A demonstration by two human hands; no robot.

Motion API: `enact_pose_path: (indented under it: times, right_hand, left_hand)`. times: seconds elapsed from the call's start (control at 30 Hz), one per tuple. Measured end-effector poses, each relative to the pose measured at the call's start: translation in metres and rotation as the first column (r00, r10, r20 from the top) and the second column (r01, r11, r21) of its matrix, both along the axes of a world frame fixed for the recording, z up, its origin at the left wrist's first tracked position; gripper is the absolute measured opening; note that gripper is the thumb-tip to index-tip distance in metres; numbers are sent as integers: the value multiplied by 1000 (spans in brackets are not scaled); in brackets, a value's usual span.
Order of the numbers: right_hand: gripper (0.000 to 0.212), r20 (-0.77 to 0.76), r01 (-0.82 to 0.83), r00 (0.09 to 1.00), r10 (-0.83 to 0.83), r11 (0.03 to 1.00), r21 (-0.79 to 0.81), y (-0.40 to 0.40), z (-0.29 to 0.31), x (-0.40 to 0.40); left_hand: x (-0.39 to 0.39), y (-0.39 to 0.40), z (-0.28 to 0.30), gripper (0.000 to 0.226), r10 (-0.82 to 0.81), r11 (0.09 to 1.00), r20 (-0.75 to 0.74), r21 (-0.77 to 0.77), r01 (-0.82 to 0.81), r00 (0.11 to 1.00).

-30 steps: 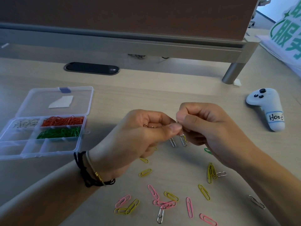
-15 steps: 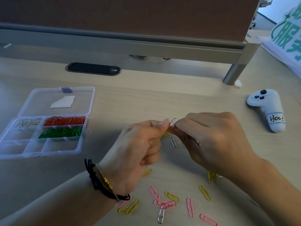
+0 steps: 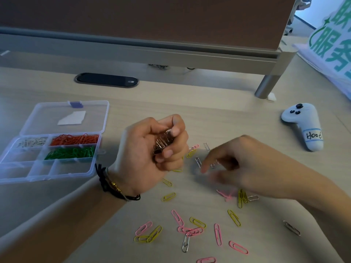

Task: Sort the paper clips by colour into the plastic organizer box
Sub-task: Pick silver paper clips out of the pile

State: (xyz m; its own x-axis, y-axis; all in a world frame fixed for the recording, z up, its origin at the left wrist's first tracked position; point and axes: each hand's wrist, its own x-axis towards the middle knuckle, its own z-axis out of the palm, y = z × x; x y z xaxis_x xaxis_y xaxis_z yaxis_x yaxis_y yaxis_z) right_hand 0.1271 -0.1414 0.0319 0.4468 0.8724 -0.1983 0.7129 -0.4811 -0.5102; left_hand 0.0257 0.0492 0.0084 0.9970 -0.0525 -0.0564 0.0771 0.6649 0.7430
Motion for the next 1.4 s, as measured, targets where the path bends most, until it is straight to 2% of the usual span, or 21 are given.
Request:
enact_pose_path:
  times: [0.1,0.13,0.2,0.27,0.33,0.37,0.4,0.47,0.53,0.63,0.87,0.93,1.0,1.07,1.13,1.17,1.2,1.23,1.27,1.33,1.4]
  right_hand:
    - [14,273,160,950,-153,987,-5,5,-7,12]
    - [16,273,197,944,-187,980,-8,7,-8,15]
    - [22,97,250,964,-249,968,6,10,-8,20]
    - [28,-217,354,911,-350,935,-21,9,-1,26]
    - [30,-397,419,811,-429,900,-116,5,-1,31]
    - [30,-381,406,821,-425,904,-133,3,-2,33]
    - [29,-312,378,863,-397,918,-121,3,-3,32]
    - [24,-114,300,946,-302,953,-38,7,-4,28]
    - [18,51,239,969,-240,971,17,11,-6,23]
    - [5,265,236,935,-236,971,31,16,-11,16]
    - [9,506,157,855,-112,987,-46,31,-6,5]
    - [14,547,128,836,-46,986,-112,34,-5,4]
    - [33,555,92,832,18,981,-171,34,-5,1]
    - [40,582,67,811,65,977,-202,34,-5,-2]
    - [25,606,30,788,108,977,-213,35,-4,-8]
    - [11,610,19,782,126,974,-225,36,-3,-11]
    - [3,609,10,781,140,972,-236,37,-2,-13]
    - [7,605,3,781,155,968,-253,39,-1,-14]
    - [9,600,-10,781,173,964,-266,40,-1,-15]
    - [3,603,-31,776,183,967,-254,42,-3,-13]
    - [10,591,-12,793,148,974,-227,40,-8,-5]
  left_hand:
    - [5,2,-8,32,-11,1000,-132,9,13,991]
    - [8,3,-9,36,-15,999,-205,36,23,979]
    - [11,3,-9,39,-28,980,-320,179,89,947]
    - [13,3,-4,36,-31,893,-361,409,188,932]
    - [14,2,0,29,-14,770,-363,590,241,932]
    - [16,2,0,26,1,688,-332,685,240,943]
    - [16,2,-1,25,17,557,-255,805,202,967]
    - [19,3,-10,15,-22,169,6,986,-2,1000]
    - [21,3,-18,7,-161,-157,172,968,-197,972]
    - [22,1,-26,17,-319,-461,177,829,-316,931]
    - [24,-7,-31,10,-539,-702,193,434,-564,820]
    - [21,-15,-31,24,-535,-731,192,382,-565,822]
    - [19,-16,-31,19,-553,-701,192,419,-577,811]
    - [16,-10,-30,10,-496,-592,244,607,-530,833]
    - [11,0,-28,3,-251,-273,311,886,-375,917]
    - [9,3,-27,6,-87,45,257,966,-254,963]
    - [8,7,-27,8,34,419,135,898,-137,990]
    - [8,10,-27,9,89,702,-1,710,-62,996]
    - [7,14,-28,11,97,868,-112,496,-29,989]
    - [6,19,-30,20,57,981,-244,192,-9,968]
    - [5,24,-29,25,25,996,-280,84,-2,960]
